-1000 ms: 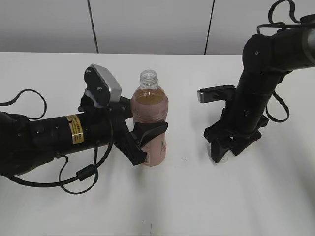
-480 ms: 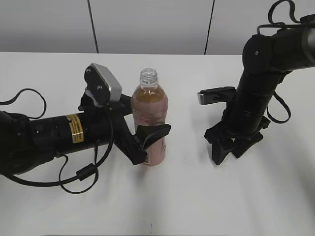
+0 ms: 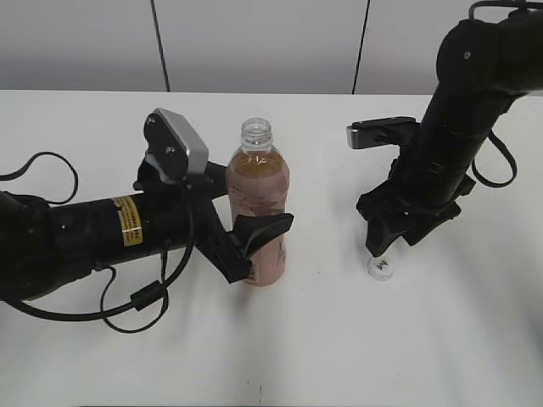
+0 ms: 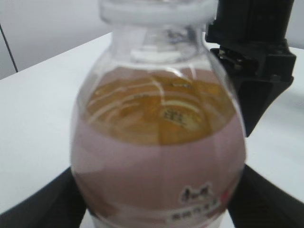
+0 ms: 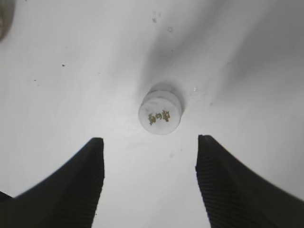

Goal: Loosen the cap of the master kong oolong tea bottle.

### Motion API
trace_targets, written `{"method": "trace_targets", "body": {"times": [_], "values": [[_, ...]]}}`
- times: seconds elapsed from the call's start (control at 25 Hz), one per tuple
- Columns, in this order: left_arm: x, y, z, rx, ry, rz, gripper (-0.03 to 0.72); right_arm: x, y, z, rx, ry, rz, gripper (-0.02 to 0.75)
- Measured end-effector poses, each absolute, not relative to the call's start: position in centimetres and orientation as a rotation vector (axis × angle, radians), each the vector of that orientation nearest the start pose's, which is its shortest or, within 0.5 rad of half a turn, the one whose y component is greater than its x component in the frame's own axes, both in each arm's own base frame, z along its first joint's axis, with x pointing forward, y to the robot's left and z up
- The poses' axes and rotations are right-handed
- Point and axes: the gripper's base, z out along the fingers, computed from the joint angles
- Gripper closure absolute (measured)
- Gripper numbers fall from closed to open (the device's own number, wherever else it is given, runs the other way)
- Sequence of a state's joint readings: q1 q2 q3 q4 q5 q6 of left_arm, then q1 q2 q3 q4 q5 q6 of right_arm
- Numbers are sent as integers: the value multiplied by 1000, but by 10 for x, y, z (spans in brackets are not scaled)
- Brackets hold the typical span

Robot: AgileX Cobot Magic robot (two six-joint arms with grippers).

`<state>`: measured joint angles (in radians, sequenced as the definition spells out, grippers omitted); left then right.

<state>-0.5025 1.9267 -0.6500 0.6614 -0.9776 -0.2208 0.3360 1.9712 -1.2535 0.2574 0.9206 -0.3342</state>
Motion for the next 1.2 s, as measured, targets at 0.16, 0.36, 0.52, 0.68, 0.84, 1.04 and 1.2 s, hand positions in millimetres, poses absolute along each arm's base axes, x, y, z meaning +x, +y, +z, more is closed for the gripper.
{"method": "trace_targets", "body": {"times": [0.16,0.36,0.52,0.68,0.84,1.04,1.2], "values": [[257,-190,125,970,1656,-715,158,336,137,156,-801,2999,319,275],[249,-178,122,935,1668,-736,157,336,137,159,-801,2990,318,275],[248,-167,125,890,1655,-739,157,335,136,158,-799,2993,318,275],[244,-157,132,865,1646,-726,157,335,136,158,-801,3001,319,275],[239,-154,144,860,1608,-719,157,334,136,158,-804,3007,320,275],[234,-155,150,898,1574,-737,157,334,136,158,-805,3010,321,275],[228,-151,155,895,1569,-742,157,334,136,161,-806,3001,317,275]]}}
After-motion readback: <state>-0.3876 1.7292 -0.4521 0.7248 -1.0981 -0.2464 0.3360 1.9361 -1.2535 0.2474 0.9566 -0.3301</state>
